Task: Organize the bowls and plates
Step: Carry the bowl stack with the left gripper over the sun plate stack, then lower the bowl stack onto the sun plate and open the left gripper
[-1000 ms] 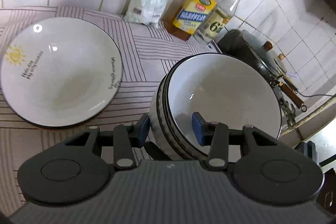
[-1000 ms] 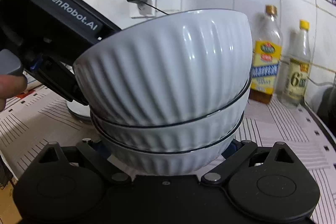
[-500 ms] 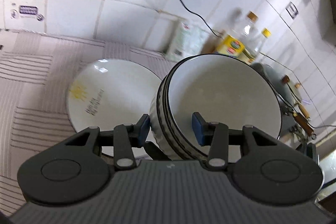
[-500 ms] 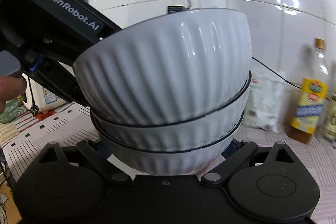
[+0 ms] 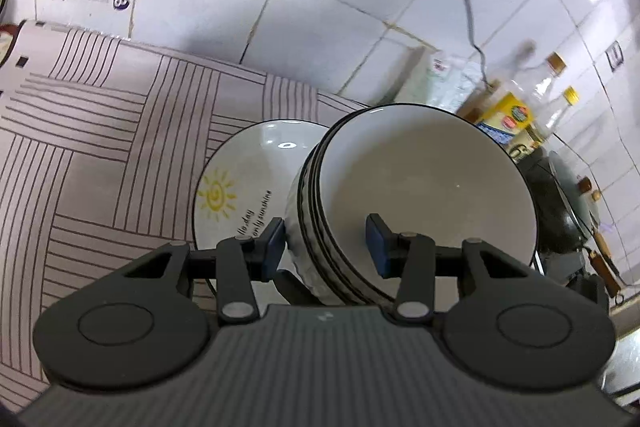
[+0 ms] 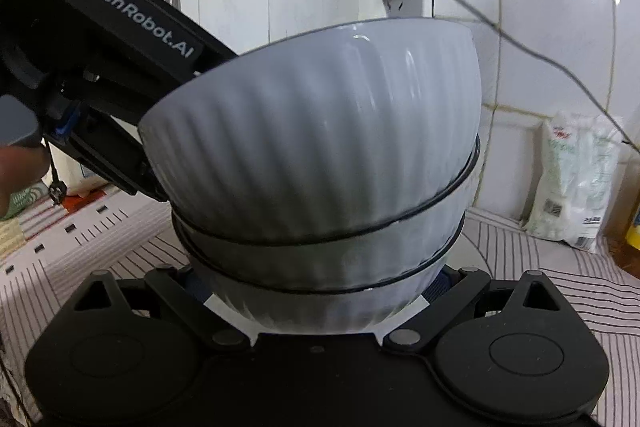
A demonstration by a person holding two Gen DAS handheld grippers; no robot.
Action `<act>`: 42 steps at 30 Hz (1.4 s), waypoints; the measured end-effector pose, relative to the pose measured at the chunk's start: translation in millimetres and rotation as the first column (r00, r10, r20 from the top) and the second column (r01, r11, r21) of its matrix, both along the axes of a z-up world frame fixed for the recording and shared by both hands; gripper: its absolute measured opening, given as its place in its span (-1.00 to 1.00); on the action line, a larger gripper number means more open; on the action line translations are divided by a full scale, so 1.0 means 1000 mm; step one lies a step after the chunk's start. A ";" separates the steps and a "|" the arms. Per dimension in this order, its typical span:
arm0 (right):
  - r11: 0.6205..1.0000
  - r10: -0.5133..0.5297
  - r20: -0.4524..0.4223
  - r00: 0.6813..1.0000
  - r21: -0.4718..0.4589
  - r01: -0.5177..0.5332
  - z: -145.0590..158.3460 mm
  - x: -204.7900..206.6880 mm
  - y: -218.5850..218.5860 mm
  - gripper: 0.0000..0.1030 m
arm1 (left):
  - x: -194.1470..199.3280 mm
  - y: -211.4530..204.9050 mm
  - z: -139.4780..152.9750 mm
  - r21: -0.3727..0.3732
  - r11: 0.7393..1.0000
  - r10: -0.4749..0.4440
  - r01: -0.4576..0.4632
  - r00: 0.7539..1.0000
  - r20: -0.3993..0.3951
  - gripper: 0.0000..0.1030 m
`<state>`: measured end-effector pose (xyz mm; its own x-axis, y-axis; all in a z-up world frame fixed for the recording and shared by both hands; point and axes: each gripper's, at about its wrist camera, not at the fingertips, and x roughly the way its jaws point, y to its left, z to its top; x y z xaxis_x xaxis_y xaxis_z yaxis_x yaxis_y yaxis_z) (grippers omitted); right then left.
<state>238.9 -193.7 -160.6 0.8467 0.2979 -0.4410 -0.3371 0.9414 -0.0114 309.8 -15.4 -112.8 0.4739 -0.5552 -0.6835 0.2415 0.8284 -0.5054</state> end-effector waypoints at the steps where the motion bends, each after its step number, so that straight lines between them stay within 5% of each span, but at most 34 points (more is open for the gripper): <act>1: 1.000 0.001 -0.006 1.000 -0.009 -0.002 -0.001 0.004 0.001 0.92 | 0.002 0.000 -0.002 -0.002 1.000 0.007 -0.007 1.000 -0.002 -0.18; 22: 0.999 -0.027 -0.135 0.990 -0.048 0.020 -0.019 0.037 0.013 0.92 | 0.024 0.006 -0.031 -0.010 1.000 0.004 -0.004 0.999 -0.041 -0.18; 42: 0.991 -0.089 -0.134 0.987 -0.107 0.075 -0.027 0.027 0.028 0.98 | 0.020 0.000 -0.032 0.024 0.999 0.046 -0.044 0.996 -0.077 -0.14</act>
